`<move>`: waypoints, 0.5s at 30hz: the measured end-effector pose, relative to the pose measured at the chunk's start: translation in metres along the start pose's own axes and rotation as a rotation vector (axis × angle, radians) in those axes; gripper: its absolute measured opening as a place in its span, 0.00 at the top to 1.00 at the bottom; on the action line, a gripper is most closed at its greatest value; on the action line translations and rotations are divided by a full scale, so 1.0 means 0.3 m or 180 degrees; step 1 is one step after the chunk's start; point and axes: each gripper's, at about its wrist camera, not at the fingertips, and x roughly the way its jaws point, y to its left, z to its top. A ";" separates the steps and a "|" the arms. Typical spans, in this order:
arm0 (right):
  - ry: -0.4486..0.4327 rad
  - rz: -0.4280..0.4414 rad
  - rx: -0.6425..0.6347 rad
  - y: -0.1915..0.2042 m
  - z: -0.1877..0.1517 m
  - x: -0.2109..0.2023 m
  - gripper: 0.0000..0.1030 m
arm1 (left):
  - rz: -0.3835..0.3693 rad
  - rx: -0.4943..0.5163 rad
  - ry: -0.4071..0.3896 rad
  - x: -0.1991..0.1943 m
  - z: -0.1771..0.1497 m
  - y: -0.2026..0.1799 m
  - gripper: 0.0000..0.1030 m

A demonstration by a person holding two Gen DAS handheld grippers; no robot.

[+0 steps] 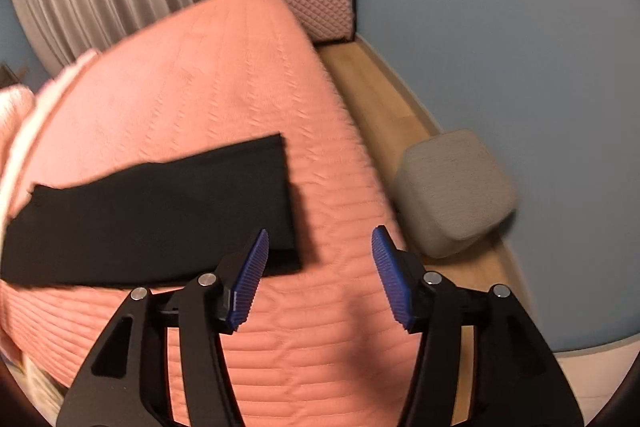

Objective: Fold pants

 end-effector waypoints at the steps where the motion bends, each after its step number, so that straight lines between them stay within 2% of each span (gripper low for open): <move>1: 0.0022 0.0007 -0.0017 0.014 0.005 0.022 0.28 | -0.0023 0.0056 -0.0051 -0.030 0.000 -0.060 0.64; 2: 0.0043 0.0034 -0.0042 0.028 0.009 0.045 0.26 | -0.0057 0.0131 -0.0115 -0.064 0.002 -0.133 0.63; 4: 0.0019 0.0095 -0.0019 0.034 0.047 0.099 0.26 | -0.0198 0.0264 -0.0231 -0.119 0.015 -0.311 0.42; 5: 0.0038 0.0077 0.0018 0.029 0.065 0.129 0.21 | -0.0253 0.0294 -0.0259 -0.133 0.010 -0.387 0.37; 7: 0.0327 0.0107 0.0137 -0.008 0.105 0.254 0.16 | -0.0434 0.0369 -0.0237 -0.146 -0.001 -0.549 0.38; 8: 0.0471 0.0161 0.0215 -0.025 0.112 0.301 0.22 | -0.0495 0.0403 -0.0226 -0.146 -0.009 -0.611 0.37; 9: 0.0583 0.0297 0.0263 -0.035 0.112 0.338 0.35 | -0.0560 0.0431 -0.0207 -0.143 -0.019 -0.668 0.37; 10: 0.0636 0.0443 0.0170 -0.018 0.118 0.359 0.69 | -0.0608 0.0461 -0.0167 -0.137 -0.031 -0.717 0.37; 11: 0.0597 0.0439 0.0023 0.009 0.126 0.349 0.86 | -0.0637 0.0476 -0.0106 -0.128 -0.040 -0.760 0.37; 12: 0.0511 0.0481 -0.0117 0.040 0.138 0.321 0.89 | -0.0662 0.0492 -0.0044 -0.112 -0.048 -0.784 0.38; 15: -0.0227 0.0743 -0.0429 0.124 0.191 0.099 0.92 | -0.0586 0.0553 0.0098 -0.064 -0.071 -0.834 0.38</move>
